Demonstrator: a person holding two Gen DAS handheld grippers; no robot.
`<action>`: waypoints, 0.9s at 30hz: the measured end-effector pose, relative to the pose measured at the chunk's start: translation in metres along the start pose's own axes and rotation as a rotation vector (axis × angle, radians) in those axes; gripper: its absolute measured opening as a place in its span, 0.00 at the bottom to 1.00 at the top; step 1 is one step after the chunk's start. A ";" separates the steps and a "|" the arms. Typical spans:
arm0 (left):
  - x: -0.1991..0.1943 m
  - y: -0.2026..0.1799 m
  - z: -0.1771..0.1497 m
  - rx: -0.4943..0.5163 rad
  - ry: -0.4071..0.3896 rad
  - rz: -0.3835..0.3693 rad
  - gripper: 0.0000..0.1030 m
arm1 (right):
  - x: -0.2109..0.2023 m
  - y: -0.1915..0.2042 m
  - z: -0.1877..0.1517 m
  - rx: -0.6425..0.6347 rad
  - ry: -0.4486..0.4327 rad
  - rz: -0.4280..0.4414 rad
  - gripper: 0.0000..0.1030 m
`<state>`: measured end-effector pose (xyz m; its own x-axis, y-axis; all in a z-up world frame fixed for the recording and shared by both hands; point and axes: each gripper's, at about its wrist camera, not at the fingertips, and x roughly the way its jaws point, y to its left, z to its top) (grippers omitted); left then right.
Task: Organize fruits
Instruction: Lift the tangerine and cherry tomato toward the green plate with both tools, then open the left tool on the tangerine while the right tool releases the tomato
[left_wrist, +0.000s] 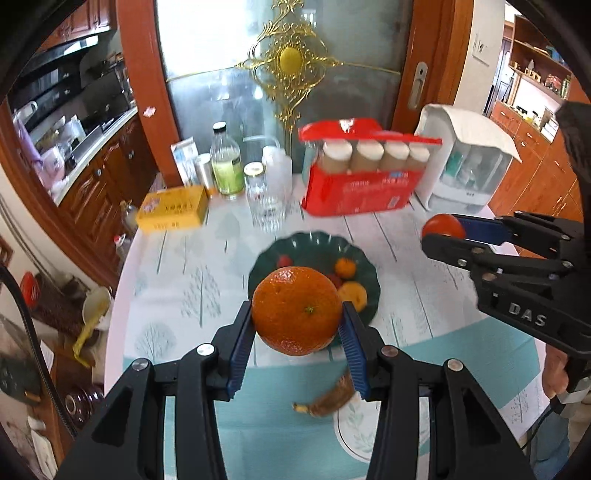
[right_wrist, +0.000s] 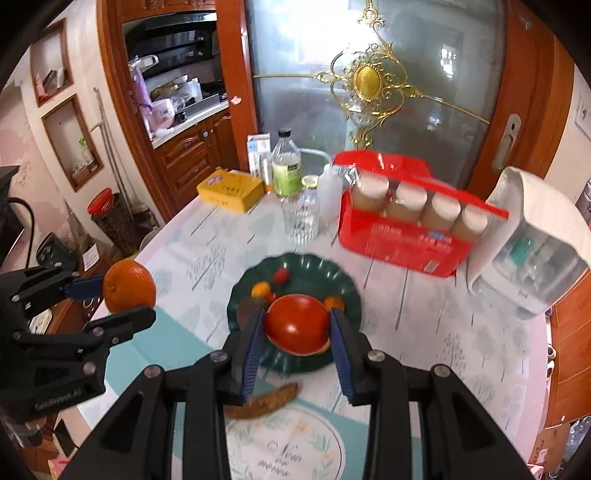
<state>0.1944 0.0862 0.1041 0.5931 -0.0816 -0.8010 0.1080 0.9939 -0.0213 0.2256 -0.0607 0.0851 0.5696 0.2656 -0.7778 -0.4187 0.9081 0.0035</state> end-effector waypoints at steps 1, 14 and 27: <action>0.003 0.003 0.008 0.000 -0.002 0.000 0.43 | 0.004 -0.001 0.008 0.008 0.000 -0.004 0.34; 0.117 0.029 0.058 0.005 0.064 -0.073 0.43 | 0.113 -0.034 0.044 0.185 0.068 -0.019 0.34; 0.261 0.025 0.036 0.015 0.225 -0.166 0.43 | 0.236 -0.051 0.011 0.297 0.229 0.011 0.35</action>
<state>0.3807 0.0867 -0.0834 0.3742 -0.2232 -0.9001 0.2013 0.9670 -0.1561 0.3895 -0.0402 -0.0919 0.3790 0.2272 -0.8971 -0.1813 0.9688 0.1688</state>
